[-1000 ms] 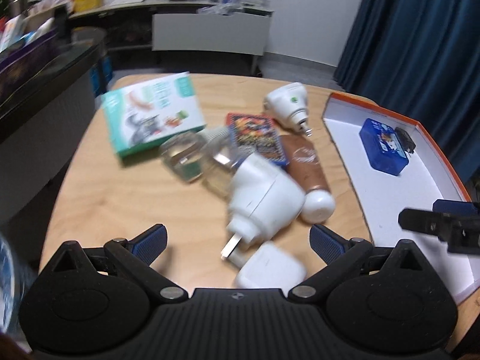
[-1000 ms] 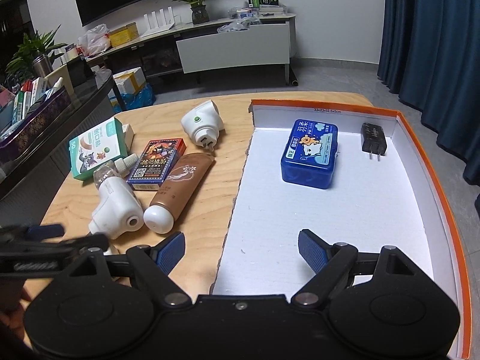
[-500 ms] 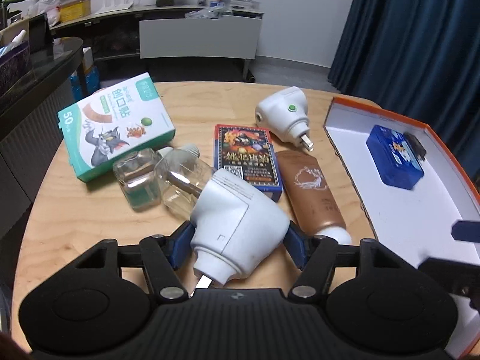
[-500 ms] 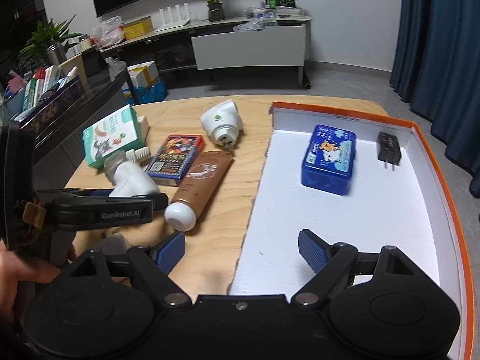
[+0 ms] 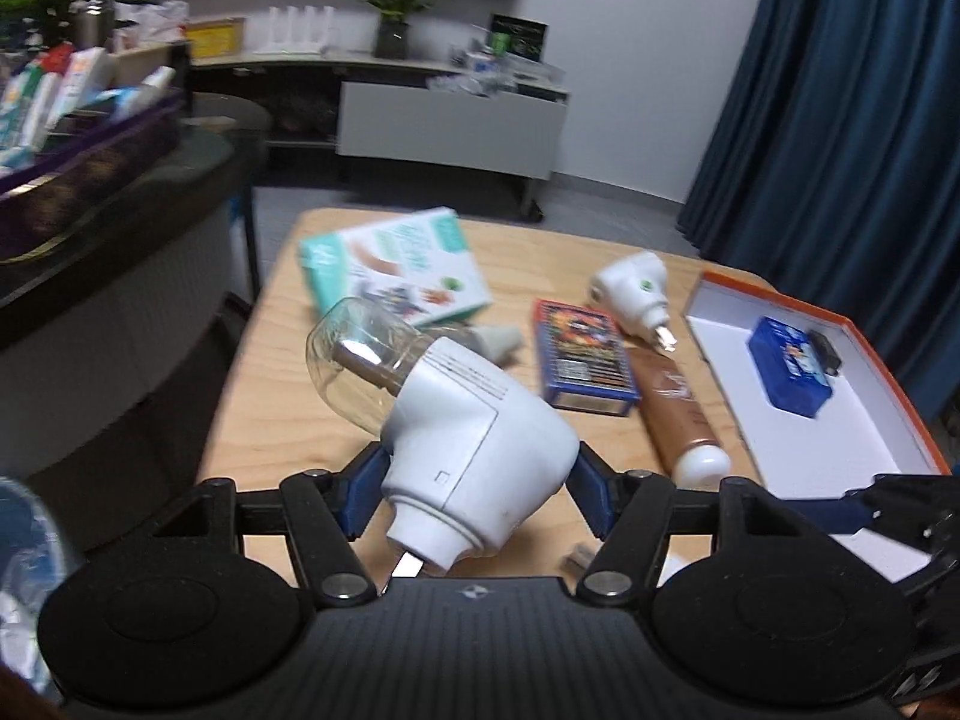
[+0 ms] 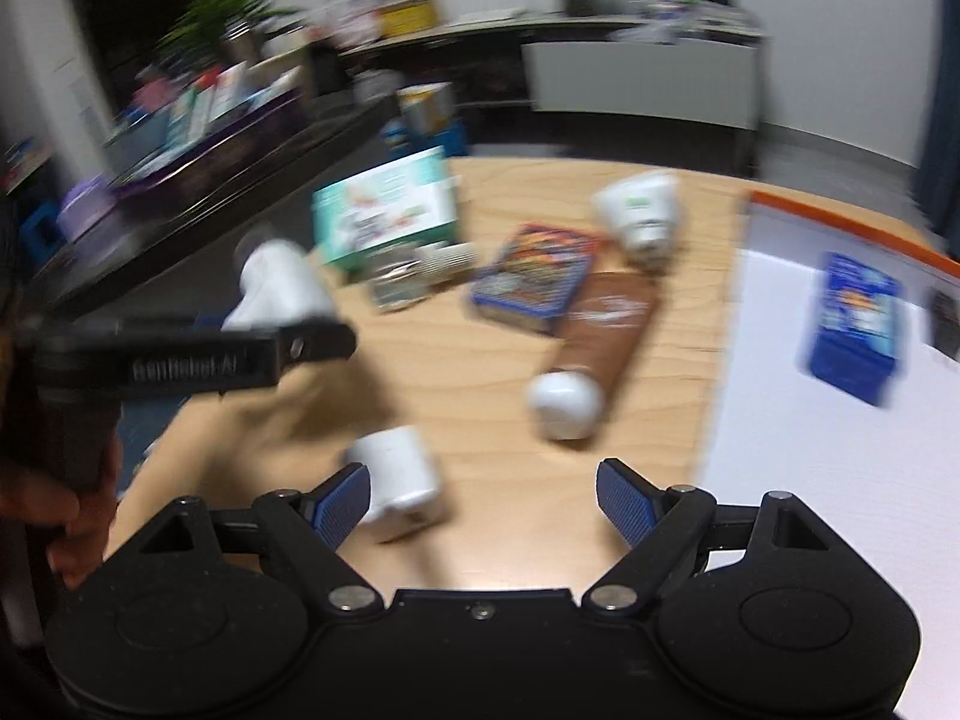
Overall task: Organize rigid objects
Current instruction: 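Grasp the white diffuser with the left gripper while the right grasps the white cube charger, then carry the white diffuser and white cube charger over the white box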
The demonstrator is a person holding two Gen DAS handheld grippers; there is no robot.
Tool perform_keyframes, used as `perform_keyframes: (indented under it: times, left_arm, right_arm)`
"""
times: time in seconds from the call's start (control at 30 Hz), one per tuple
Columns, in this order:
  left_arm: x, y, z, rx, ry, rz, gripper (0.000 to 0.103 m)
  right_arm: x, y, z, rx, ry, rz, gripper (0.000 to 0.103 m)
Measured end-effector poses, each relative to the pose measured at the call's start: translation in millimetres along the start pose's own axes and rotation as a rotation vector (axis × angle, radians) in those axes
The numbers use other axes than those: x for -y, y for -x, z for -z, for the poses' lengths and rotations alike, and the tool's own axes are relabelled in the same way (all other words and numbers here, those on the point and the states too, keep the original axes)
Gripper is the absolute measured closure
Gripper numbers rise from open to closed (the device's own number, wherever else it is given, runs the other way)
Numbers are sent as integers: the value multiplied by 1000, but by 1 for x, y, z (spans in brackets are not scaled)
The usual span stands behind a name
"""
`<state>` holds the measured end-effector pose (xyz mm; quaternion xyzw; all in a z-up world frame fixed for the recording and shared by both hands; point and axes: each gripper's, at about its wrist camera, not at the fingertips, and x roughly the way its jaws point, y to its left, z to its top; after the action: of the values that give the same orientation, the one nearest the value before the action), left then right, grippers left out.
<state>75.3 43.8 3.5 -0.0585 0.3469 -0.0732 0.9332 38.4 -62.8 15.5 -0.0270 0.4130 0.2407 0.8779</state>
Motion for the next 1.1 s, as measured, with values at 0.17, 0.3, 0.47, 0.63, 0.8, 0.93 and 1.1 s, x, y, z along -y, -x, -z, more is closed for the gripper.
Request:
perform_keyframes:
  times: [0.17, 0.3, 0.47, 0.63, 0.8, 0.93, 1.1]
  left_arm:
    - [-17, 14, 2, 15, 47, -32, 38]
    - [-19, 21, 3, 20, 64, -25, 38]
    - [-4, 21, 1, 27, 50, 7, 38]
    - [30, 21, -4, 40, 2, 79, 38]
    - [77, 13, -15, 41, -49, 181, 38]
    - [123, 3, -27, 55, -114, 245, 38]
    - [176, -9, -46, 54, -182, 330, 38]
  right_arm:
    - [-26, -26, -1, -31, 86, -10, 7]
    - [-28, -33, -1, -36, 97, -4, 50]
    - [-17, -12, -2, 29, 59, 36, 51]
    - [15, 24, -8, 127, -21, 127, 51]
    - [60, 65, -9, 216, -103, 281, 51]
    - [101, 99, -6, 276, -196, 373, 51]
    - [141, 137, -7, 343, -277, 460, 51]
